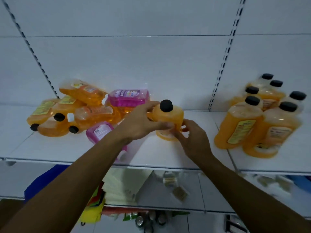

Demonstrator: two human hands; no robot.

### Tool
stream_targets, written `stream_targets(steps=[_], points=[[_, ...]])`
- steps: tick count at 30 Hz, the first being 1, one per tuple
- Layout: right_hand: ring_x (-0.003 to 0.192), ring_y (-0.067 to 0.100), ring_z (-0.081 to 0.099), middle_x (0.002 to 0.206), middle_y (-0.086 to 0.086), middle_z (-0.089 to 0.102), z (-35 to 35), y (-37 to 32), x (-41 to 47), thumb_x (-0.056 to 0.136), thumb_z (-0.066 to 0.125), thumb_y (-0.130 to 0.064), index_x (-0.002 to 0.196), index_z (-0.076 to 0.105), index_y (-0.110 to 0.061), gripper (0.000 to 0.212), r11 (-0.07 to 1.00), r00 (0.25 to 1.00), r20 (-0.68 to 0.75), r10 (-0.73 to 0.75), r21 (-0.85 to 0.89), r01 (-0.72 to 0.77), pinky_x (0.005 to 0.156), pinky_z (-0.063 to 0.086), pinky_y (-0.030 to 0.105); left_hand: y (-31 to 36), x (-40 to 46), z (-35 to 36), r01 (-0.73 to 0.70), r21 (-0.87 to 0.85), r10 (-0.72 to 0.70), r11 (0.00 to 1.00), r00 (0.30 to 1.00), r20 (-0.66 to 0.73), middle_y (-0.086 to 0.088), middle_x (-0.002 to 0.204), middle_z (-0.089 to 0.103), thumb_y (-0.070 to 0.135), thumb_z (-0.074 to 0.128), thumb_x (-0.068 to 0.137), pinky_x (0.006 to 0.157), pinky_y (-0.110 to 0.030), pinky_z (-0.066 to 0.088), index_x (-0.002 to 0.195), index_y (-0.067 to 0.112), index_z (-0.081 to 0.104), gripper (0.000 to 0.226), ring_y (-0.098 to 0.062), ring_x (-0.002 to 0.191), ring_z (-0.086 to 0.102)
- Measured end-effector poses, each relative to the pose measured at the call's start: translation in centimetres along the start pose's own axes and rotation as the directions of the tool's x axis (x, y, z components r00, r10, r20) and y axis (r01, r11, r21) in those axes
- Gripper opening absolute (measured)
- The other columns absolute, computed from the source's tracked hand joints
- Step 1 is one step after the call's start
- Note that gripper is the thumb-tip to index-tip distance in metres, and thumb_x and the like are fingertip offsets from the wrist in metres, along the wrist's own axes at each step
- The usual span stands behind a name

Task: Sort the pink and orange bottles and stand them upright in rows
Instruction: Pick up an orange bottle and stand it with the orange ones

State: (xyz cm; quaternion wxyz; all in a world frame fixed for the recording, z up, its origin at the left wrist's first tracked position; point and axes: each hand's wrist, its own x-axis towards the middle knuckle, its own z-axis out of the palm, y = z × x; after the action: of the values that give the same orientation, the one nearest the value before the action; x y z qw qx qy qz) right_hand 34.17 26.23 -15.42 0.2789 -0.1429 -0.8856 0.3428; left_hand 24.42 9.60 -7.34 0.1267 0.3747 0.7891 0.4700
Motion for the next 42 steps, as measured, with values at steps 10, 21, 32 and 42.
stream_targets(steps=[10, 21, 32, 42], points=[[0.108, 0.003, 0.055, 0.122, -0.011, 0.056, -2.3, 1.7, 1.0, 0.096, 0.054, -0.036, 0.132, 0.045, -0.032, 0.037, 0.979, 0.983, -0.127, 0.135, 0.17, -0.112, 0.09, 0.048, 0.019, 1.3, 8.6, 5.2, -0.137, 0.127, 0.156, 0.982, 0.977, -0.148, 0.006, 0.103, 0.061, 0.04, 0.074, 0.08, 0.074, -0.025, 0.046, 0.114, 0.019, 0.061, 0.042, -0.008, 0.084, 0.054], [0.148, 0.024, 0.013, 0.161, 0.003, -0.002, -1.1, 4.0, 4.1, 0.096, 0.055, -0.033, 0.154, 0.009, -0.015, 0.076, 0.947, 0.946, 0.039, 0.321, 0.004, -0.321, 0.119, 0.022, 0.041, 1.8, 18.3, 9.6, -0.153, 0.009, 0.153, 0.988, 0.988, -0.023, 0.005, 0.104, 0.064, 0.038, 0.079, 0.076, 0.086, -0.048, 0.056, 0.113, 0.021, 0.063, 0.044, -0.018, 0.099, 0.063], [0.148, 0.015, -0.001, 0.162, 0.003, -0.007, -0.6, 5.4, 6.0, 0.097, 0.055, -0.024, 0.154, 0.0, -0.012, 0.08, 0.899, 0.902, -0.065, 0.428, 0.137, -0.416, 0.108, 0.002, 0.012, 1.7, 22.4, 11.8, -0.152, -0.141, 0.165, 0.978, 0.983, 0.083, -0.001, 0.105, 0.069, 0.035, 0.083, 0.071, 0.084, -0.049, 0.057, 0.111, 0.018, 0.064, 0.048, -0.019, 0.096, 0.068], [0.129, 0.01, 0.039, 0.147, -0.001, 0.034, 1.8, 2.2, 7.3, 0.093, 0.06, -0.026, 0.145, 0.032, -0.019, 0.06, 0.949, 0.953, -0.075, 0.293, 0.147, -0.28, 0.104, 0.038, 0.025, 0.7, 17.1, 5.8, -0.19, 0.212, 0.199, 0.959, 0.98, -0.024, 0.002, 0.12, 0.062, 0.04, 0.074, 0.081, 0.087, -0.021, 0.051, 0.133, 0.019, 0.052, 0.06, -0.009, 0.101, 0.06]])
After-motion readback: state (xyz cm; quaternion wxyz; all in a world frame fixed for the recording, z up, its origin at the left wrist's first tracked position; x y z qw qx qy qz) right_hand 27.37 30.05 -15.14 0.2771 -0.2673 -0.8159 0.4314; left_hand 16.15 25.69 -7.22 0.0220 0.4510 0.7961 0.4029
